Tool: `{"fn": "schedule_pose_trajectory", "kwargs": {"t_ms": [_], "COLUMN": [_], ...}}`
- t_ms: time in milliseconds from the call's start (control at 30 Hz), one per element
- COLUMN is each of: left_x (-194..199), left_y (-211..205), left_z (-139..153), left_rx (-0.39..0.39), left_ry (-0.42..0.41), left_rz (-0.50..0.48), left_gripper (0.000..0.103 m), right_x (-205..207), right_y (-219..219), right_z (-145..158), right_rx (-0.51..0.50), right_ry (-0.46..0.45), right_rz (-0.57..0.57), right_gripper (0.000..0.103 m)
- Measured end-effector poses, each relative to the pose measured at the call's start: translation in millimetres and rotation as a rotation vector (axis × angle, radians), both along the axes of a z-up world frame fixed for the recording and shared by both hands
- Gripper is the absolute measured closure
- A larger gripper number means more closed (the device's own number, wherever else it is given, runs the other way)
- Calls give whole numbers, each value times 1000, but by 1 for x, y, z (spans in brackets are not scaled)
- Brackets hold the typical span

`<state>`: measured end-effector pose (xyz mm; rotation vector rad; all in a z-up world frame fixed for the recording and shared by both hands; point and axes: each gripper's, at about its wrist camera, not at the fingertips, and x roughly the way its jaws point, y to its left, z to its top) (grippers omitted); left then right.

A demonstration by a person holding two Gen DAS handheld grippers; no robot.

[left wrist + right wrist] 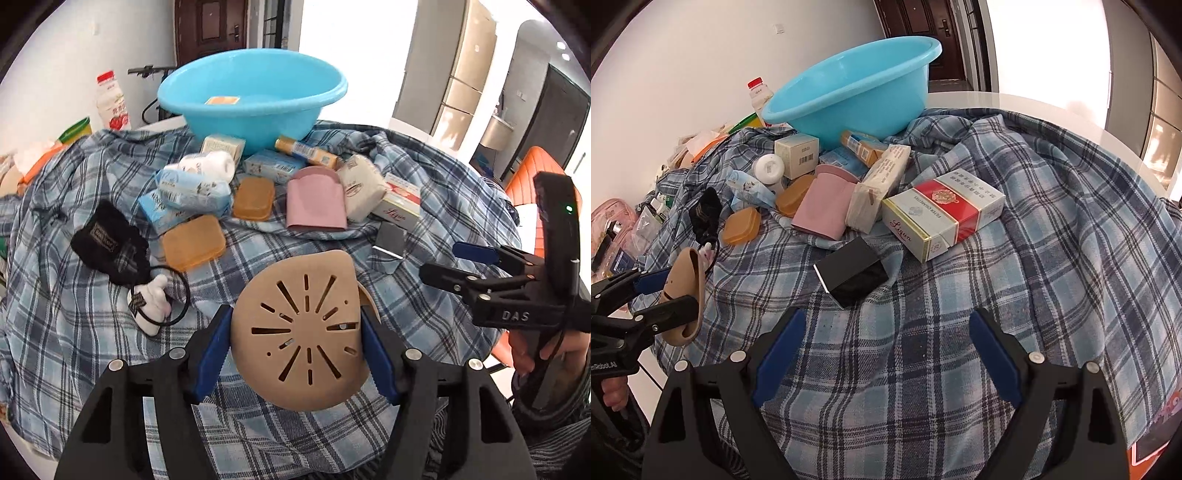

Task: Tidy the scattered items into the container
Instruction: 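Grasp the tan round vented lid with the left tool, then grasp the small black box with the right tool while the left holds the lid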

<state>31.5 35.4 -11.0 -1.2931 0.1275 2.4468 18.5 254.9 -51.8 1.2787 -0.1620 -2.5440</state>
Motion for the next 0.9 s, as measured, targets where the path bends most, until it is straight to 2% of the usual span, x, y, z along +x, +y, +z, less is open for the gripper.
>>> {"fn": "schedule_pose_trajectory", "kwargs": {"t_ms": [133,300,433,533,600,667,767,900], "left_x": [-3,-2,-2,0,-1,-3,-2,-1], "left_y": [-4,-4,-4,-1,-2,-3,-4,-7], "left_z": [-7,-9,-12,-14,-16,-17,-17,-18], "left_rx": [11,5,0,-40,-18,-9,-22,-11], "left_ry": [-32,-32,-39,-35,-54,-65,-59,-67], "left_rz": [7,0,6,16,7,9,14,26], "left_gripper": [35,35,35,34,34,34,34,33], "right_x": [2,-2,-6,-9,-13,-20,-31,-38], "right_y": [-2,-3,-12,-17,-21,-30,-46,-51], "right_z": [2,3,6,7,9,10,5,-7], "right_rx": [8,7,9,-1,-2,43,156,178], "right_ry": [12,17,33,64,109,155,148,104], "right_rz": [8,19,66,112,152,202,272,308], "right_gripper": [14,14,14,14,14,14,16,17]}}
